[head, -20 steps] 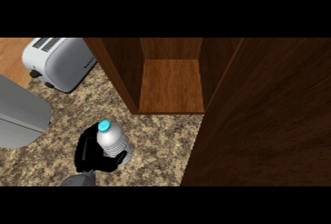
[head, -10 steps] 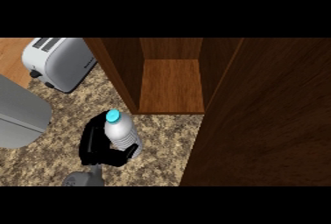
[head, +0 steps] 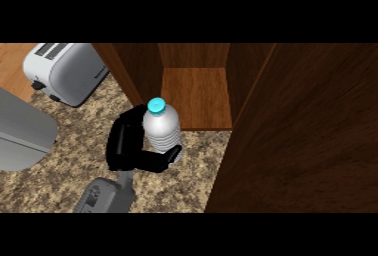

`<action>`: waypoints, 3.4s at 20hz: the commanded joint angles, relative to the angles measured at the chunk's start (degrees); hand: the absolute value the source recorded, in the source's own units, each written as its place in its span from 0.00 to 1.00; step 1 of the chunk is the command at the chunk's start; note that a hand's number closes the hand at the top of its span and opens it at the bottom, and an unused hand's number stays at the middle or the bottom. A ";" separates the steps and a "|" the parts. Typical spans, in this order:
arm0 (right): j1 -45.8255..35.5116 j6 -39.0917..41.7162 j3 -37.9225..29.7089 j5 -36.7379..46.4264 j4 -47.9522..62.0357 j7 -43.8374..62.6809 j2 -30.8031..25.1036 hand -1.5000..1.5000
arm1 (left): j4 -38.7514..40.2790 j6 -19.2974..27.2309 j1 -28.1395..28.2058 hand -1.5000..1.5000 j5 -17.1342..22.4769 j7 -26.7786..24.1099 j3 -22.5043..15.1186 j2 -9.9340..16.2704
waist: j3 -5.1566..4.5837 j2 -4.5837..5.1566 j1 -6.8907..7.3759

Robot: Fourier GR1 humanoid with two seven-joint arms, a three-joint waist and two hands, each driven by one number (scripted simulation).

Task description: Pick up the bottled water, place it into the cabinet and close the cabinet

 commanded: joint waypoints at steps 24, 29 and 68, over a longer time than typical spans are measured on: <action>3.27 -0.90 2.64 3.82 -7.16 0.51 -2.14 0.00 | 34.01 14.64 -36.54 1.00 -5.29 2.30 4.22 0.86 | -0.02 0.21 -0.74; -0.86 -0.32 -0.28 1.87 -5.79 2.95 -0.40 0.00 | 44.92 13.72 -40.22 1.00 -4.88 -3.88 7.65 1.08 | -0.06 0.53 -0.86; 1.84 0.83 0.25 -3.60 -4.40 -6.07 -4.72 0.00 | 80.21 32.38 -53.46 0.00 -13.58 -11.77 10.03 -0.06 | -0.10 1.82 -4.32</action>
